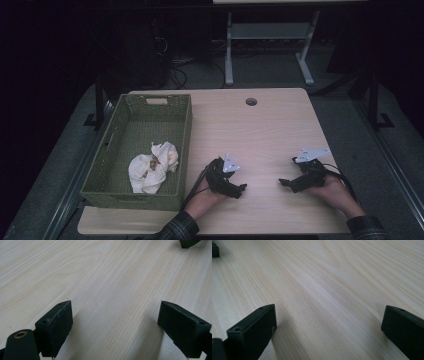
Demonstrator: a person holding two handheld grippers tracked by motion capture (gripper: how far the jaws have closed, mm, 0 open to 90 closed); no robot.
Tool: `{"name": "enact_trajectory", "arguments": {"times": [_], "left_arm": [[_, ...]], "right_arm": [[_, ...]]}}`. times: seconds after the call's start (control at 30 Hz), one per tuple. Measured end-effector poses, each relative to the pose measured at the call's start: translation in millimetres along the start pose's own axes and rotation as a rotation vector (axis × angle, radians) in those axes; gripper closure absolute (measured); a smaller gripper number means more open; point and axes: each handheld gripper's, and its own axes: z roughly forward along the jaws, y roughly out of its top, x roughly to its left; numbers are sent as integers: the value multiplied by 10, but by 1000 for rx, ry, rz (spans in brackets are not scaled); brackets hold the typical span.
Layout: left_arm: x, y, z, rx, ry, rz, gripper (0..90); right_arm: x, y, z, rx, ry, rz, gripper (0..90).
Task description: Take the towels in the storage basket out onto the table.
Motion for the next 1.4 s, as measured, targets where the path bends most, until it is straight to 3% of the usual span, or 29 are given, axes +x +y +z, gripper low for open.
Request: {"name": "enact_trajectory", "arguments": {"times": [0.3, 0.53, 1.03, 1.17, 1.4], "left_arm": [[15, 16, 6, 6, -4, 8, 123], [43, 42, -36, 51, -3, -2, 124], [90, 147, -172, 31, 11, -18, 128], [113, 155, -208, 23, 5, -41, 128], [98, 177, -229, 41, 0, -29, 128]], "right_arm": [[1, -1, 2, -2, -1, 0, 0], [-2, 0, 4, -3, 2, -5, 0], [0, -2, 1, -2, 1, -3, 0], [0, -2, 1, -3, 1, -3, 0], [0, -1, 1, -2, 1, -2, 0]]}}
